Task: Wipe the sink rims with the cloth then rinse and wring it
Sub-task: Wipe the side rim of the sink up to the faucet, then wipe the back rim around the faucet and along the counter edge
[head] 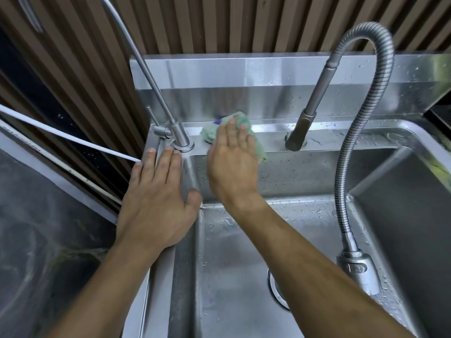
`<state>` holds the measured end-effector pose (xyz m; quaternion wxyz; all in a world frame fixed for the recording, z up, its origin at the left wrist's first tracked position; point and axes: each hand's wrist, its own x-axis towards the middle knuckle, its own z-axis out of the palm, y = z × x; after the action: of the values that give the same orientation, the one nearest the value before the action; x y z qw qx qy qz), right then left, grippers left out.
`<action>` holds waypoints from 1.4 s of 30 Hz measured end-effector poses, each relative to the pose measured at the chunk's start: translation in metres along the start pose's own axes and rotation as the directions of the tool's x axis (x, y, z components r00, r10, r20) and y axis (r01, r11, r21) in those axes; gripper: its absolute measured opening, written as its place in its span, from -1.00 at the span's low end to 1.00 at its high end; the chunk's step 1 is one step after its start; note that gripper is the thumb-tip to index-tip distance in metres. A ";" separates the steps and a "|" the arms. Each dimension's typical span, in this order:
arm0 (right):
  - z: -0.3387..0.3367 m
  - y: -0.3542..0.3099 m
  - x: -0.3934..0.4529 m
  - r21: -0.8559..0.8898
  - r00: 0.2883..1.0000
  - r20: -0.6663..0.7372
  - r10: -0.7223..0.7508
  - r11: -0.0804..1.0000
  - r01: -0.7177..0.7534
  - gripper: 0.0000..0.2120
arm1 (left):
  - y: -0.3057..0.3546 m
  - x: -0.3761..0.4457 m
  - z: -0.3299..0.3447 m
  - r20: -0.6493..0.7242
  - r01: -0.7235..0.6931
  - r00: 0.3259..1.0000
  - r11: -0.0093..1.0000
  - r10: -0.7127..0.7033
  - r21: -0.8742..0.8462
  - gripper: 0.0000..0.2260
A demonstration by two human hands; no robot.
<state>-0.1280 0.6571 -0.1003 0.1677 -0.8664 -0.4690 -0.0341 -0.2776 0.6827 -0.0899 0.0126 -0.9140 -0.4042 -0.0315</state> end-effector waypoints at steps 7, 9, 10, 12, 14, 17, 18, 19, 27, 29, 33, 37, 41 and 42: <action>-0.023 0.011 0.009 0.186 0.975 0.041 -0.217 0.961 0.206 -0.70 | -0.001 0.001 0.001 -0.001 -0.008 1.000 1.000 0.008 -0.005 -0.21; -0.038 0.008 0.015 0.498 0.996 -0.040 -0.077 0.863 0.087 -0.78 | -0.001 0.000 0.000 -0.003 -0.009 1.000 1.000 0.009 -0.003 -0.21; -0.046 0.008 0.019 0.711 0.997 -0.055 0.056 0.703 -0.001 -0.74 | -0.002 0.000 0.001 -0.004 -0.009 1.000 1.000 0.009 0.002 -0.21; -0.059 0.015 0.027 0.935 0.943 0.046 0.329 0.319 -0.157 -0.70 | -0.002 0.001 0.000 -0.004 -0.007 1.000 1.000 0.007 0.001 -0.22; -0.058 0.026 0.027 0.902 0.887 0.073 0.455 0.350 -0.254 -0.80 | -0.001 0.001 0.000 0.001 -0.008 1.000 1.000 0.008 -0.013 -0.22; -0.036 0.028 0.002 0.531 0.913 -0.078 0.400 0.792 -0.302 -0.24 | 0.000 0.001 -0.002 0.000 0.000 1.000 1.000 0.000 -0.015 -0.23; -0.028 0.024 -0.007 0.378 0.925 -0.201 0.323 0.897 -0.231 -0.19 | 0.000 0.000 -0.003 -0.002 0.003 1.000 1.000 -0.003 -0.017 -0.23; -0.023 0.020 -0.015 0.213 0.933 -0.301 0.198 0.967 -0.137 -0.21 | 0.000 0.000 -0.003 -0.007 0.004 1.000 1.000 -0.004 -0.022 -0.23; -0.005 0.056 -0.008 -0.074 0.992 -0.128 0.011 0.997 -0.021 -0.35 | 0.002 0.003 -0.009 -0.063 -0.048 0.997 0.977 0.036 -0.207 -0.32; -0.005 0.046 -0.005 -0.051 0.986 -0.132 0.106 0.992 -0.114 -0.40 | 0.009 0.007 -0.019 -0.172 -0.147 0.981 0.932 0.093 -0.332 -0.44; -0.002 0.043 0.005 0.111 0.970 -0.192 0.150 0.985 -0.131 -0.59 | 0.037 0.044 -0.047 -0.290 -0.304 0.936 0.873 0.199 -0.382 -0.50; -0.011 0.045 -0.005 0.647 0.843 -0.395 0.364 0.762 -0.026 -0.67 | 0.056 0.103 -0.064 -0.334 -0.331 0.918 0.877 0.215 -0.347 -0.44; -0.040 0.011 0.021 0.755 0.581 -0.615 0.533 0.609 0.241 -0.64 | 0.053 0.135 -0.062 -0.407 -0.282 0.905 0.889 0.122 -0.361 -0.48; -0.041 0.009 0.039 0.681 0.595 -0.658 0.461 0.701 0.211 -0.63 | 0.051 0.139 -0.058 -0.415 -0.278 0.901 0.905 0.129 -0.323 -0.47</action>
<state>-0.0949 0.6706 -0.0561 0.6746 -0.6581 -0.2509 -0.2211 -0.1489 0.7483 -0.0222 -0.0796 -0.9131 -0.2807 -0.2849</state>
